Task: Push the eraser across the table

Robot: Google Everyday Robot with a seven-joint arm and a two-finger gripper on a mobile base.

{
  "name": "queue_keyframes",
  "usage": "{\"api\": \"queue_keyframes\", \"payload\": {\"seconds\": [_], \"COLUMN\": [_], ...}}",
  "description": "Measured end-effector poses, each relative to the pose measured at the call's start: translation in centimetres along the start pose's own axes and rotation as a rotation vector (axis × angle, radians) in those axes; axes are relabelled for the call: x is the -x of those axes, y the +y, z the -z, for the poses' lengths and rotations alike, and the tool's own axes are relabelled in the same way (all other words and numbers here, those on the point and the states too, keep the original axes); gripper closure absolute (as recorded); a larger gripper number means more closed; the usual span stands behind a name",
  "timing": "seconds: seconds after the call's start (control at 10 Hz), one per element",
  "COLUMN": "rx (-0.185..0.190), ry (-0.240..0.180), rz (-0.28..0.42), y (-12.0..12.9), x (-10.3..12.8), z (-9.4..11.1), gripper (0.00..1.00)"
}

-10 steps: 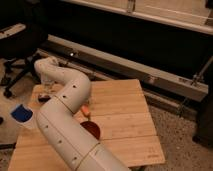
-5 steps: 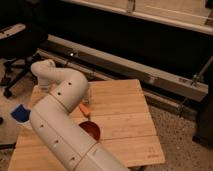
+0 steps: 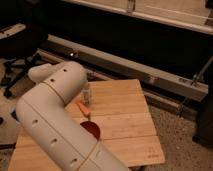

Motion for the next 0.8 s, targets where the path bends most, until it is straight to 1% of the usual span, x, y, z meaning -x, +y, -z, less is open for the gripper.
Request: {"api": "queue_keyframes", "payload": {"seconds": [0.1,0.2,0.4,0.5,0.6,0.7,0.8], "rx": [0.011,0.024,0.042,0.039,0.026,0.007,-0.011], "ry": [0.011,0.029,0.072,0.084,0.090,0.081,0.061], "rz": [0.002,-0.006,-0.055,-0.084,-0.120,-0.145,-0.159], "y": [2.1,4.8,9.2,10.4,11.4,11.8,11.7], "x": [-0.4,-1.3,-4.2,-5.3,-6.4,-6.4,-5.6], "z": [0.4,0.9,1.8,2.2,2.6,3.0,3.4], "gripper": [1.00,1.00,1.00,1.00,1.00,1.00,1.00]}}
